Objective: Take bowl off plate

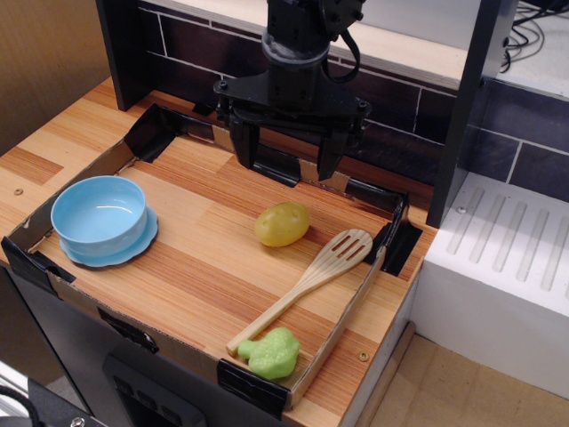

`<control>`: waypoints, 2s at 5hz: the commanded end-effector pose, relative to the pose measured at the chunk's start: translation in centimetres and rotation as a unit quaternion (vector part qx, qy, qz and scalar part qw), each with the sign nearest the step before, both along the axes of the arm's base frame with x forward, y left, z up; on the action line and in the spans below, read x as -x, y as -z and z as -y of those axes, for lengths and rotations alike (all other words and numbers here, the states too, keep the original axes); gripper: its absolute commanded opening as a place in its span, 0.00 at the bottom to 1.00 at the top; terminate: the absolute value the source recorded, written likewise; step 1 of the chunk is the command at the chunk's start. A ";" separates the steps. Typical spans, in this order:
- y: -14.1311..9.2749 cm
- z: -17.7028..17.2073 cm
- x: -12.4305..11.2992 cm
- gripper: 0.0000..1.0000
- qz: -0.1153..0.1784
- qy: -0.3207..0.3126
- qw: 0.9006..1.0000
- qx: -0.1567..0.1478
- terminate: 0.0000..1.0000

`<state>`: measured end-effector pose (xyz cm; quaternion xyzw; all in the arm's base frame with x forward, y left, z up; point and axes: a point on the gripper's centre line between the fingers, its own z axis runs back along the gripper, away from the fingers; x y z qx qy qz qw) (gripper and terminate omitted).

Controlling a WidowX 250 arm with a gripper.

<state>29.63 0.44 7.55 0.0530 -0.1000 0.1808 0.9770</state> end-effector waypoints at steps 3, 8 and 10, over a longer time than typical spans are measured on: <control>-2.7 -5.1 2.3 1.00 0.047 0.027 0.998 -0.004 0.00; 4.6 -9.1 5.6 1.00 -0.051 0.061 0.996 0.027 0.00; 5.8 -9.4 5.5 0.00 -0.047 0.045 0.998 0.012 0.00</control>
